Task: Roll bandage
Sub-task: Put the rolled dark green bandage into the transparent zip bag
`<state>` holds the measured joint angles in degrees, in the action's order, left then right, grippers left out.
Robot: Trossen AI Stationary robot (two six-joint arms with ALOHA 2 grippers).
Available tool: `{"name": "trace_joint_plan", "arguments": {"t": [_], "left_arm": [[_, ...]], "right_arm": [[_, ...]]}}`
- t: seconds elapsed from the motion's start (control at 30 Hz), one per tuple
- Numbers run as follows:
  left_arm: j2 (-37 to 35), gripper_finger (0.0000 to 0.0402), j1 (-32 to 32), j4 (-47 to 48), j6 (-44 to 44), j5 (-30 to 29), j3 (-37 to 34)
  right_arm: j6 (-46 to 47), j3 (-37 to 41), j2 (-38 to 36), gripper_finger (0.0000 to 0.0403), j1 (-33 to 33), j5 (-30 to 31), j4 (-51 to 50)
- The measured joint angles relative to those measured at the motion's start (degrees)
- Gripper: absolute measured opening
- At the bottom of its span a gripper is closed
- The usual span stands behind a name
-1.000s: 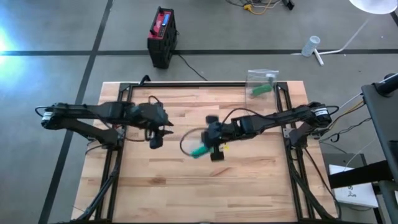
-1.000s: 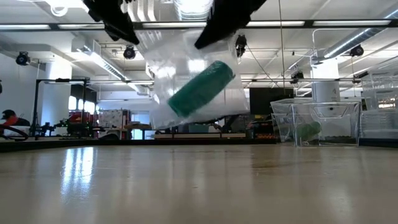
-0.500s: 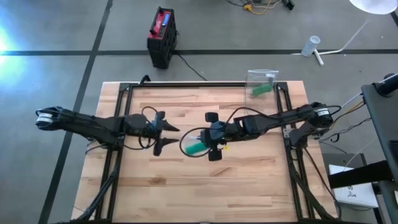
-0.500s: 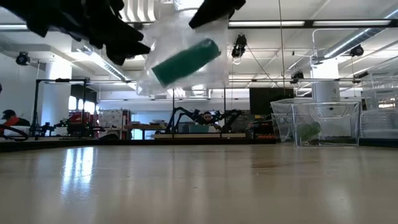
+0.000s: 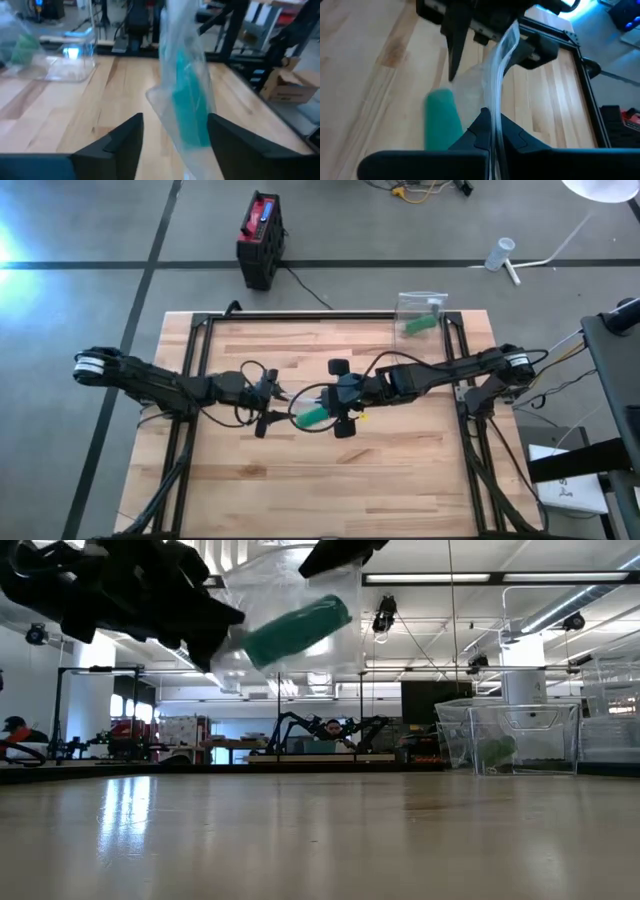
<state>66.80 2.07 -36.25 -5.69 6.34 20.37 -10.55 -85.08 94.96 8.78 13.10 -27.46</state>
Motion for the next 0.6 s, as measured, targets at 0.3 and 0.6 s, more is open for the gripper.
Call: {"name": "trace_joint_plan", "arguments": {"t": [0.3, 0.6], "left_arm": [[8.3, 0.0049, 0.0, 0.4, 0.7, 1.1, 5.3], [10.0, 0.0002, 0.0, 1.6, 1.1, 1.5, 7.4]], "right_arm": [[0.5, 0.0, 0.1, 0.0000, 0.9, -0.1, 2.7], [1.4, 0.0, 0.1, 0.0055, 1.0, -0.2, 6.3]]}}
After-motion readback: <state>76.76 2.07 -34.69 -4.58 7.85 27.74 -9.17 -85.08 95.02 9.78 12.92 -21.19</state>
